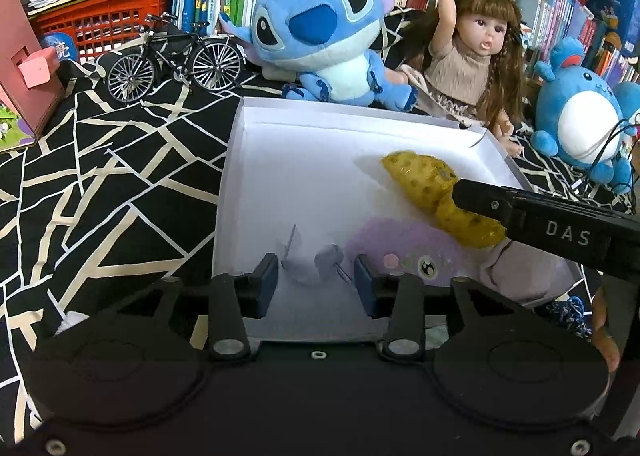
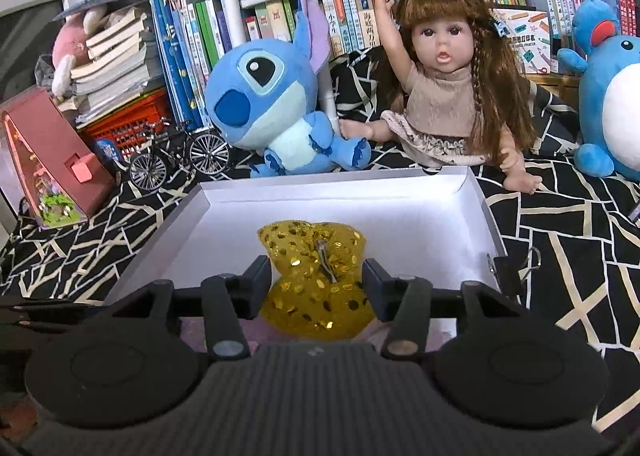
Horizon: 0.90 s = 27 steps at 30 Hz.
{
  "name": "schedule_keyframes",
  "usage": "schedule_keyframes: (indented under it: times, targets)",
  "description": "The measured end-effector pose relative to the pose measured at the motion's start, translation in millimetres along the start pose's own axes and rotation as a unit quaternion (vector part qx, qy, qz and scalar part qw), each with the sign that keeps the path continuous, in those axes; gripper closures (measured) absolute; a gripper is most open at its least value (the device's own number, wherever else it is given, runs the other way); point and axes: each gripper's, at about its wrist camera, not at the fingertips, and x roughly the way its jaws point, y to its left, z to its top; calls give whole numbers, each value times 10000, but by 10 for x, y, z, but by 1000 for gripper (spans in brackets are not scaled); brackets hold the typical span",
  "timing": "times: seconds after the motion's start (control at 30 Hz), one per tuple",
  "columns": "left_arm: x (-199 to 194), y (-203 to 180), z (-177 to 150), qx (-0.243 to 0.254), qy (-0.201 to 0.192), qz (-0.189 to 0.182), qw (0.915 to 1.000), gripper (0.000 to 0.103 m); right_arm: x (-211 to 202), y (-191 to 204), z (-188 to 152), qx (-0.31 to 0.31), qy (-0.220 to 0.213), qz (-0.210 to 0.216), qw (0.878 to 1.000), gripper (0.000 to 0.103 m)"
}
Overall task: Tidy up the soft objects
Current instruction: 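Lower the gold pillow into the box with right tool while left releases the tissue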
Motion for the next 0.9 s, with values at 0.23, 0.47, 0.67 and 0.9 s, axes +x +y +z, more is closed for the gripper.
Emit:
schedule_keyframes:
  times: [0.23,0.47,0.67,0.9]
  targets:
    - [-210,5,-10,-34,-236,-32,9997,49,-204,-5,24,-66,-213,122,9997,30]
    - [-485,-33,-67,36,-578,-23,9983,30,-473,-40,7,-78,-444,236,9987,22]
    - [-696,-73,-166,110,-822,11,9966,25,-733,-37,-46,-228,-724,249,9968,15]
    - [-898,-70,-323,67,-1017,-82,9948,18,-951,-37,-161,-344,-926,265,9948,2]
